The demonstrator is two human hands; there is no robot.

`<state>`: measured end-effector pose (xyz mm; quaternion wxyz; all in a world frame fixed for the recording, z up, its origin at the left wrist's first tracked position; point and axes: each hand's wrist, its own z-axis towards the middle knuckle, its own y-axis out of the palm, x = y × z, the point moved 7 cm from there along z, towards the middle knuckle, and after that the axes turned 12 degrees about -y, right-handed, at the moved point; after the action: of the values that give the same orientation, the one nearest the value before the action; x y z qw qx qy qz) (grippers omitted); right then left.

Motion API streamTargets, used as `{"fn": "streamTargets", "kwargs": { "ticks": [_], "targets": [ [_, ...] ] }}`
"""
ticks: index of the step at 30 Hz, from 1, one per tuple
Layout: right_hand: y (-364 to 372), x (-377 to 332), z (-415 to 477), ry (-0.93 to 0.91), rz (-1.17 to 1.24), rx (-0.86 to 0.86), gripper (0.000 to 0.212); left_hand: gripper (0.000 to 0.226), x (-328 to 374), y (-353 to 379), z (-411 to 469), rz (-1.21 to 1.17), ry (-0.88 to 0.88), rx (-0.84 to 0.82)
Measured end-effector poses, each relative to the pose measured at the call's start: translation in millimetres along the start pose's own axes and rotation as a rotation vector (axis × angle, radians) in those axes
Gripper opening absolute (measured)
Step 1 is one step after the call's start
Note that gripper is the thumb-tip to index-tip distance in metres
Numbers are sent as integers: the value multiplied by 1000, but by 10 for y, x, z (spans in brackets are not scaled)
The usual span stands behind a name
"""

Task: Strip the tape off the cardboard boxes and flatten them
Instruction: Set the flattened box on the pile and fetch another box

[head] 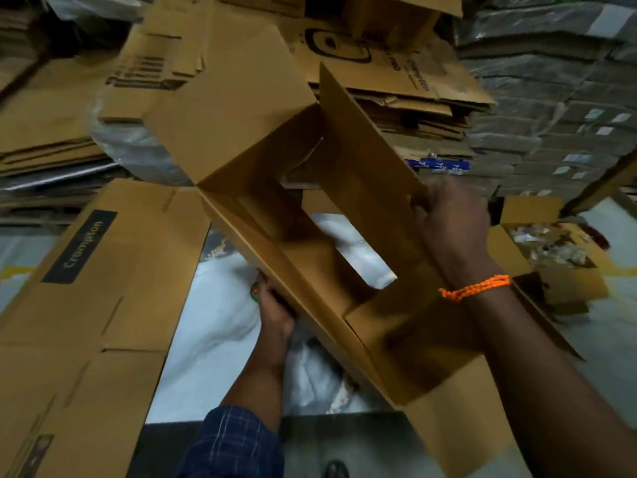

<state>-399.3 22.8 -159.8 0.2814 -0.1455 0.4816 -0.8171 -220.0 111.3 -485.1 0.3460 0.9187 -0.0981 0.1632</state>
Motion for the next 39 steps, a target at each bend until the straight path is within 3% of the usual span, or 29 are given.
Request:
{"fn": "streamTargets", "kwargs": {
  "ticks": [4,13,18,21,23,29,35,39],
  "targets": [
    [253,-188,-176,-28,-99,-126,20,49,183,-314,-315,-16,96,-91],
    [57,-374,-360,-96,191,-122,15,58,535,-858,-1190,1,177,-171],
    [-416,-388,-410,-67,240,-59,19,53,789,-858,-2107,74,496,53],
    [-697,-490,-446,-117,286,-10,25,10,884,-822,-2561,127,714,274],
    [-809,-709,-529,-181,305,-18,24,15,774,-633,-2773,264,784,398],
    [-988,-1174,-831,-287,285,64,15,21,573,-436,-2950,309,775,407],
    [-852,-1559,-908,-389,183,-9,14,35,564,-392,-3016,332,768,319],
    [-795,-1562,-730,-311,203,-20,13,29,747,-745,-3018,275,733,309]
  ]
}}
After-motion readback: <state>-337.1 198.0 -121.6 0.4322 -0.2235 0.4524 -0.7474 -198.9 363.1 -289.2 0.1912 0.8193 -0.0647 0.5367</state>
